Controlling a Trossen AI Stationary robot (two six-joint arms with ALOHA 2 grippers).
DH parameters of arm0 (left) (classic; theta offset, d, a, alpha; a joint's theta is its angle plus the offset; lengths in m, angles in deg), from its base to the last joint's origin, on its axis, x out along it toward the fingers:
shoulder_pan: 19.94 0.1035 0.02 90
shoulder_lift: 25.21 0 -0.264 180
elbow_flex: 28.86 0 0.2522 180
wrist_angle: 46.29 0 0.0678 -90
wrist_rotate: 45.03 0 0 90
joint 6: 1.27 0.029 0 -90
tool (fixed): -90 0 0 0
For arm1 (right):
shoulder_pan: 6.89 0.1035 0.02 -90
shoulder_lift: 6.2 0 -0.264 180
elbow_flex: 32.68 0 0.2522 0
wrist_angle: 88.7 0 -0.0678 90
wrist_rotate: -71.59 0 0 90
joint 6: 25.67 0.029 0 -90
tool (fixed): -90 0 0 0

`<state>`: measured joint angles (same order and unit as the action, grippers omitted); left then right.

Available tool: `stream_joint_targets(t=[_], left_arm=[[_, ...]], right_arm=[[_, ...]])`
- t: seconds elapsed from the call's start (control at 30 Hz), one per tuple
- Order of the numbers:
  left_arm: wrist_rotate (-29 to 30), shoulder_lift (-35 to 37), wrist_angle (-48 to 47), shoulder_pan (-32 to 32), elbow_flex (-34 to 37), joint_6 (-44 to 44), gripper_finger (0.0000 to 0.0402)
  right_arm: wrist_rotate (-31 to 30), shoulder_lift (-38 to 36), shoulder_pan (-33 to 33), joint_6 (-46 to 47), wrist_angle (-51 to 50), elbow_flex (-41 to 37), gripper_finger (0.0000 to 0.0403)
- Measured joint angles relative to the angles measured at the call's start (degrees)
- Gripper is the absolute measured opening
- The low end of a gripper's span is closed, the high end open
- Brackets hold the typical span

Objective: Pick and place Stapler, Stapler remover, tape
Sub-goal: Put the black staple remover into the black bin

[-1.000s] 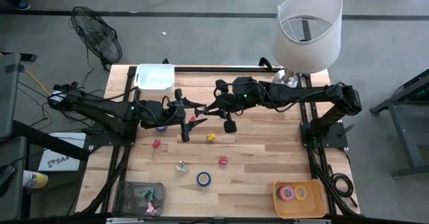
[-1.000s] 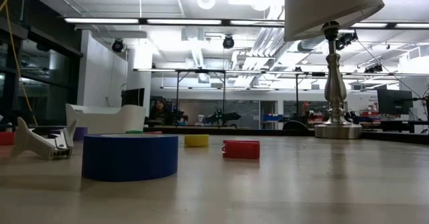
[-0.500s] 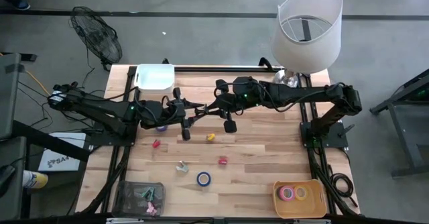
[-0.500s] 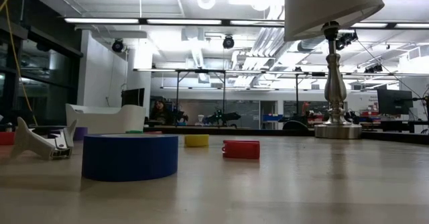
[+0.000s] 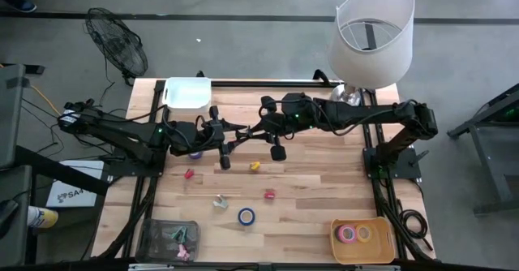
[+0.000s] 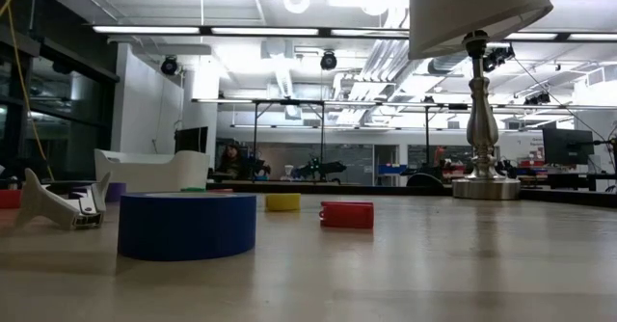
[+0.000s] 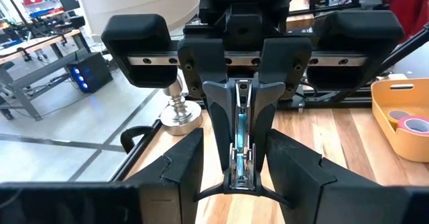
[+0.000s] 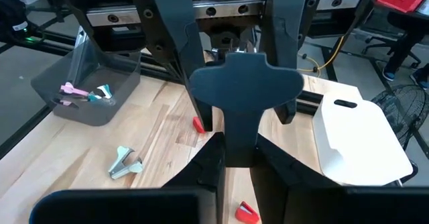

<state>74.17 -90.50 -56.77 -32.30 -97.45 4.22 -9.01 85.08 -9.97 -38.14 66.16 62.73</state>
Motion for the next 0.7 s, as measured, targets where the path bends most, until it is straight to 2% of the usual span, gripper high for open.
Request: stream_joint_targets(t=[0.17, 0.27, 0.57, 0.7], left_arm=[[-0.15, 0.0, 0.13, 0.0, 0.0, -0.01, 0.0143], [0.07, 0.0, 0.08, 0.0, 0.0, 0.1, 0.0143], [-0.13, 1.6, -5.13, -0.02, 0.0, -1.07, 0.0143], [-6.31, 4.26, -12.06, -0.02, 0.0, -4.95, 0.0144]], right_arm=[[-0.05, 0.01, 0.0, 0.0, 0.0, -0.07, 0.01], [-0.54, 0.01, 0.0, 0.02, -0.37, -0.07, 0.0118], [-7.92, -3.8, -0.19, -0.44, -10.19, -0.07, 0.0127], [-12.07, -6.35, -0.24, -0.47, -15.78, -0.07, 0.0128]])
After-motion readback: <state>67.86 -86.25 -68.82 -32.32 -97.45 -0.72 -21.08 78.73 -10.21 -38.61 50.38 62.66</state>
